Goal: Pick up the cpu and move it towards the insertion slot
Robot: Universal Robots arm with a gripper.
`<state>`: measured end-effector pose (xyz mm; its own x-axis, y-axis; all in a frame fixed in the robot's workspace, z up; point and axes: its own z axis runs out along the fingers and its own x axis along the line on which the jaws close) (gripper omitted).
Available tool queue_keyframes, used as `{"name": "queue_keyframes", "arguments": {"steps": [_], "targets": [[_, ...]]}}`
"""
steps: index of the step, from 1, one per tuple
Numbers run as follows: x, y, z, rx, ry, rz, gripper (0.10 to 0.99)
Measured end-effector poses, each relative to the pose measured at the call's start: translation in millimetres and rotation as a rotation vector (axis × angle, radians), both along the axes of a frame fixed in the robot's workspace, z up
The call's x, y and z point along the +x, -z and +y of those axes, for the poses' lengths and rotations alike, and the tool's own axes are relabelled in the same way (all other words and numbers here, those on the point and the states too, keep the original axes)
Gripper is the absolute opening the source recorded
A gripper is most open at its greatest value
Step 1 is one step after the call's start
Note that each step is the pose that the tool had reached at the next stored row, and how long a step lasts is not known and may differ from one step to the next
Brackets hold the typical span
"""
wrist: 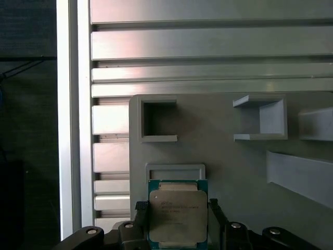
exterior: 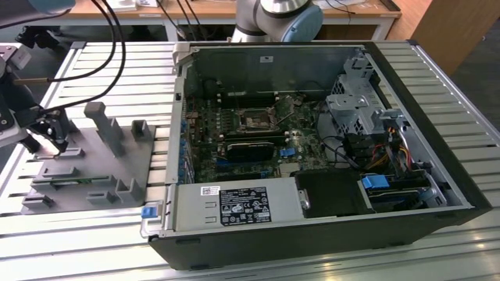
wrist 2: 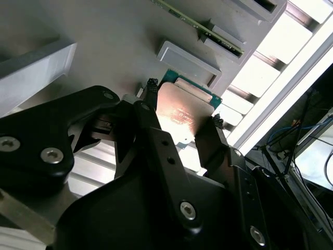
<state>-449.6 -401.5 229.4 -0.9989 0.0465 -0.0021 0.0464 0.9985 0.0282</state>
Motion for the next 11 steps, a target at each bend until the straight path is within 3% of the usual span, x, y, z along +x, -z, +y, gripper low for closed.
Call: {"name": "queue_keyframes", "arguments": {"steps": [11], "targets": [[0.0,-2.3,0.0,0.0,0.0,0.0,0.537]]}}
